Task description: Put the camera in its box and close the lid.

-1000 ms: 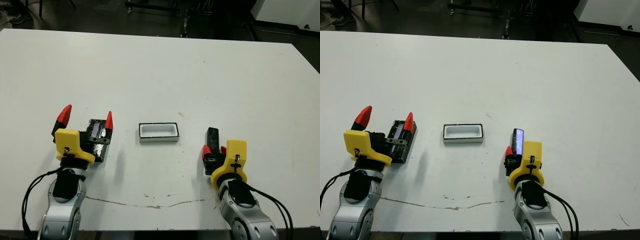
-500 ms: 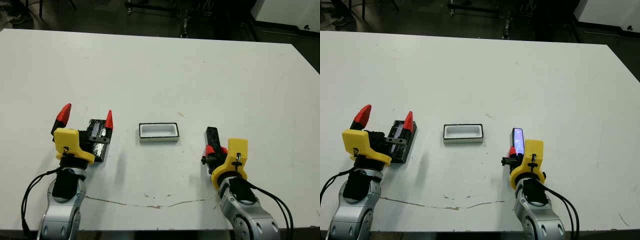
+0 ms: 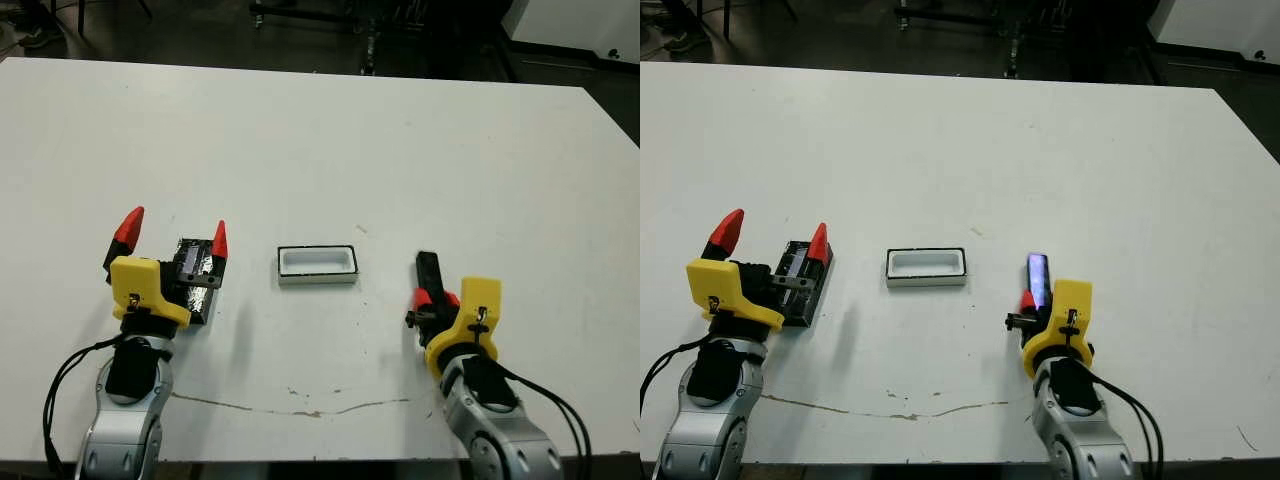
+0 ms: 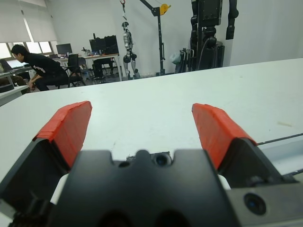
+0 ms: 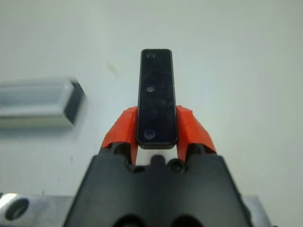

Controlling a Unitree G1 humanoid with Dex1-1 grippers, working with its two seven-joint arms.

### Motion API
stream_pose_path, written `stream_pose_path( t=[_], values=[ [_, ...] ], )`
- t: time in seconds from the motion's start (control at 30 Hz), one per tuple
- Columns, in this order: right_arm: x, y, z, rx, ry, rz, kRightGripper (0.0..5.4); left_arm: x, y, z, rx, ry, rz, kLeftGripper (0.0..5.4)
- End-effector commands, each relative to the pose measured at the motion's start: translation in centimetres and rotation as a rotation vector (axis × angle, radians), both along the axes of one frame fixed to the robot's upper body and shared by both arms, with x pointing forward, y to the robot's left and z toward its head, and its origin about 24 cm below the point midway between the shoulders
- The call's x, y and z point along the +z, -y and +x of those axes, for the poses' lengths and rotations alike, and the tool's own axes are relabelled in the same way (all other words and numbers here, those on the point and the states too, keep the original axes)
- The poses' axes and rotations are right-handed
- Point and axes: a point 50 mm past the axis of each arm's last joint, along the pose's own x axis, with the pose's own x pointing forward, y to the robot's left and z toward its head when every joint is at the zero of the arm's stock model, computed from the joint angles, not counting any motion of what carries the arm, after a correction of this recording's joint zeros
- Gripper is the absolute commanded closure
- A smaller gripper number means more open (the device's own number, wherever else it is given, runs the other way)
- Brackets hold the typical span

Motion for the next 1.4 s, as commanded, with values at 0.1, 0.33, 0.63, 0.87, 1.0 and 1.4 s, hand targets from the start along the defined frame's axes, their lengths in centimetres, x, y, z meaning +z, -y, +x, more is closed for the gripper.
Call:
stream_pose_path(
  t=[0.1, 0.33, 0.63, 0.87, 1.0, 1.4],
  values=[
    [4.7, 1.5, 2.1, 0.205, 0.211, -0.029, 3.75, -0.3, 0.0, -0.2, 0.003, -0.016, 0.017, 0.0],
    [9.7, 3.0, 5.6, 0.437, 0.306, -0.077, 3.75, -0.3, -0.1, -0.2, 0.008, -0.022, 0.025, 0.0],
    [12.3, 3.8, 10.2, 0.735, 0.209, -0.203, 3.75, -0.3, -0.1, -0.2, 0.011, -0.023, 0.007, 0.0],
    [13.0, 3.0, 12.5, 0.947, 0.078, -0.306, 3.75, -0.3, -0.1, -0.3, 0.015, -0.02, 0.018, 0.0],
    [13.0, 2.0, 13.1, 1.022, -0.007, -0.346, 3.75, -0.3, -0.1, -0.3, 0.018, -0.025, 0.015, 0.0],
    [10.9, -0.7, 13.2, 1.233, -0.192, -0.323, 3.75, -0.5, 0.0, -0.3, 0.031, -0.032, 0.016, 0.0]
  ],
)
